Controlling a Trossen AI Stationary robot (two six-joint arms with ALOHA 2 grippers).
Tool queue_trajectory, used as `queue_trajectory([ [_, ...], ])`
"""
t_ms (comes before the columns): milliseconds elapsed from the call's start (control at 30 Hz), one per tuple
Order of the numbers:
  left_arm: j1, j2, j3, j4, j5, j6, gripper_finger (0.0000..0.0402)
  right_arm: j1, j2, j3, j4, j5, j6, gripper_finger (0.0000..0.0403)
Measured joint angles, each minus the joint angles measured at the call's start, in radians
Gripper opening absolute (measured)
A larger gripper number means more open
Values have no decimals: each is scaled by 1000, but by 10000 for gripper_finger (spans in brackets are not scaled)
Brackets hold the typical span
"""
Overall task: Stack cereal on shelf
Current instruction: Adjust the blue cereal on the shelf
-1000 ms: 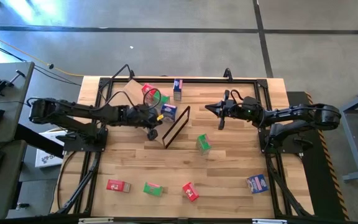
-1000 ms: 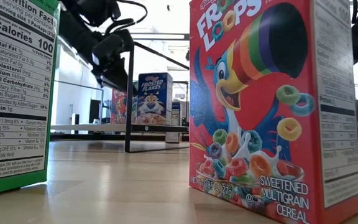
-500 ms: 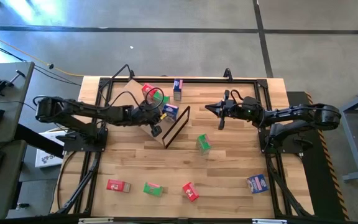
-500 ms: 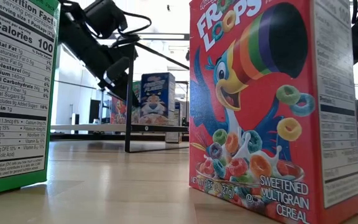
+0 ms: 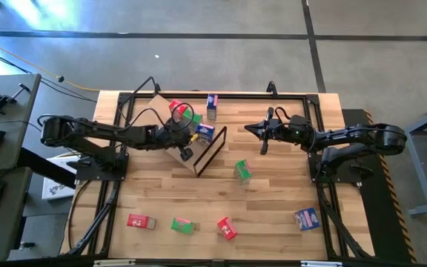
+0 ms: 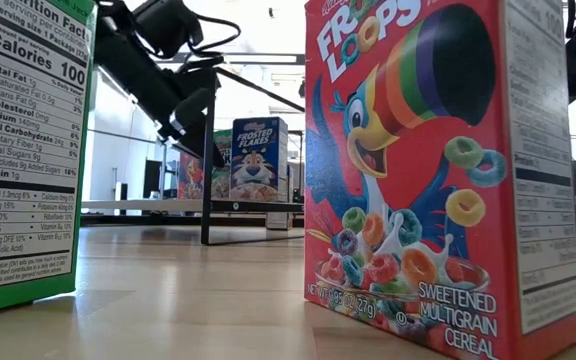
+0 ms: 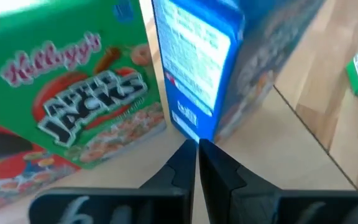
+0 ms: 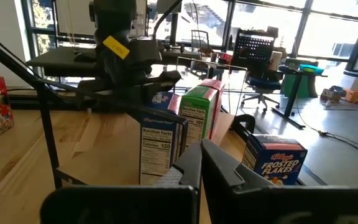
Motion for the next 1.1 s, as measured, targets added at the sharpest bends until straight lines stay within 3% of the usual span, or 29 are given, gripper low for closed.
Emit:
queue_trajectory([
  [333, 35, 38, 0, 119, -5, 44, 12, 0, 0, 0, 1, 0, 0, 0],
  [500, 37, 8, 0, 79, 2, 78, 12, 0, 0, 0, 1, 0, 0, 0],
  [733, 37, -37, 0, 8, 165, 59, 12, 0, 0, 0, 1, 0, 0, 0],
  [1100, 24, 107, 0, 248, 166, 62, 12, 0, 0, 0, 2, 0, 0, 0],
])
